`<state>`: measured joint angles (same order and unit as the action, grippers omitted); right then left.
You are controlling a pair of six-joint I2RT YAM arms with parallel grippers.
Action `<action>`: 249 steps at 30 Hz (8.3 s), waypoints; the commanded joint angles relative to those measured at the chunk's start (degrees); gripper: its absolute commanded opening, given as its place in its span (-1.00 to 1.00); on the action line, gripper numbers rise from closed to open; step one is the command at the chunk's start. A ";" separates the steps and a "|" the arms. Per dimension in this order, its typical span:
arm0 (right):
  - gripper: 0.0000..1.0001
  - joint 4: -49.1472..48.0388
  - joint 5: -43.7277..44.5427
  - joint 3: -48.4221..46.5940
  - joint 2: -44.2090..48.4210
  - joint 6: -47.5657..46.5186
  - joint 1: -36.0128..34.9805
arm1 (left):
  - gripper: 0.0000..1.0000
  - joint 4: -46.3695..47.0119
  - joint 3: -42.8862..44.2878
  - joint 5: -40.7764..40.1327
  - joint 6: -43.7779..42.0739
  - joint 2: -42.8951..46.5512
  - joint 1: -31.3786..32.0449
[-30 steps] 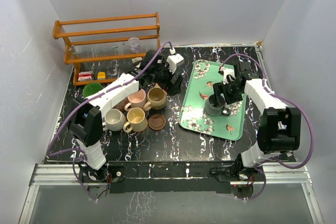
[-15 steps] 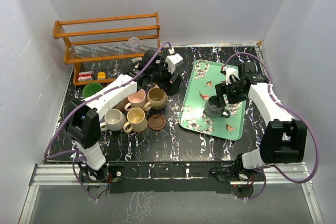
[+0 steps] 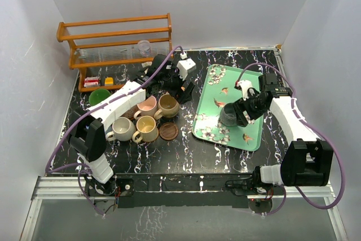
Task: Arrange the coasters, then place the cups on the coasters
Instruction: Pick up the cup from the tray, then place the cup on the coaster.
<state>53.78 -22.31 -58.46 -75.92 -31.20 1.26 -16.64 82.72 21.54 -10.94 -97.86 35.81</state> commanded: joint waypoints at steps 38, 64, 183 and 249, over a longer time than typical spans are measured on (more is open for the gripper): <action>0.42 5.06 -7.34 -2.32 0.45 -9.91 -10.92 | 0.90 0.71 -1.32 -1.11 -2.13 5.63 -2.08; 0.13 -9.16 8.29 -14.72 -13.62 -9.83 -10.65 | 0.91 1.96 -2.89 -0.21 -1.54 7.28 -4.37; 0.02 -32.05 4.45 6.09 7.67 15.86 -6.29 | -1.00 -20.57 4.25 -12.79 8.60 6.70 5.54; 0.18 -33.74 -0.62 11.59 9.04 16.00 0.32 | -0.99 -14.72 -15.95 -28.44 7.35 12.11 6.90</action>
<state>22.44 -22.28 -46.98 -66.98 -14.74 1.21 -32.91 66.39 -6.87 -3.66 -89.58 42.39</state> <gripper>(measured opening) 0.589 0.064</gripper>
